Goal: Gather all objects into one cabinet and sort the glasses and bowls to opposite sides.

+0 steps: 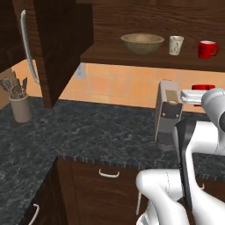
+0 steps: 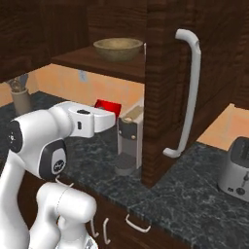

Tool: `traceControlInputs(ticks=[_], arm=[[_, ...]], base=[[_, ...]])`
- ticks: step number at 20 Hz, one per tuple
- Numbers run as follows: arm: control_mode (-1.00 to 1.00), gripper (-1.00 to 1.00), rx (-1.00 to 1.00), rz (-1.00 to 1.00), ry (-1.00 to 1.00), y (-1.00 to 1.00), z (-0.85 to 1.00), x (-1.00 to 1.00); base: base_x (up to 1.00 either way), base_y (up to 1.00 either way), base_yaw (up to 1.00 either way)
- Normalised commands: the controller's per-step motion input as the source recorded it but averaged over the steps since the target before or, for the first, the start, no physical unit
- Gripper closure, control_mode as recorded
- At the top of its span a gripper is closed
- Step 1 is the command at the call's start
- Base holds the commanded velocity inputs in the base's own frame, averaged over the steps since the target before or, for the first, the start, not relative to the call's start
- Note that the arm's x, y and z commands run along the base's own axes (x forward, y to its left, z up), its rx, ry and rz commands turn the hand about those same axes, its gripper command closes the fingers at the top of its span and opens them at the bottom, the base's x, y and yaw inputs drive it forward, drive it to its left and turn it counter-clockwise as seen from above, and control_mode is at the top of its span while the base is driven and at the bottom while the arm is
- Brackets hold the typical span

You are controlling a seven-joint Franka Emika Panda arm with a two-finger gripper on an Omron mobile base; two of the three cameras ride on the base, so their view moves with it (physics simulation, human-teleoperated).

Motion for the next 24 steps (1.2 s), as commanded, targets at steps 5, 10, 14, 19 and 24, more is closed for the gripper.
traceControlInputs(ticks=[5, 10, 14, 19, 24], arm=[[1.0, 1.0, 0.0, 0.0, 0.0, 0.0, 0.0, 0.0], [-1.0, 1.0, 0.06, 0.12, 0.14, -0.22, 0.0, 0.41], [-1.0, 1.0, 0.03, 0.14, 0.13, -0.16, 0.1, 0.47], [-1.0, 1.0, 0.0, 0.06, 0.06, 0.0, 0.1, 0.13], [-1.0, 1.0, -0.02, 0.0, -0.03, 0.0, -0.08, -0.76]], base=[[0.98, -0.12, 0.3], [0.32, -0.14, 0.1], [0.0, 0.0, 0.0], [0.0, 0.0, 0.0], [0.0, 0.0, 0.0]])
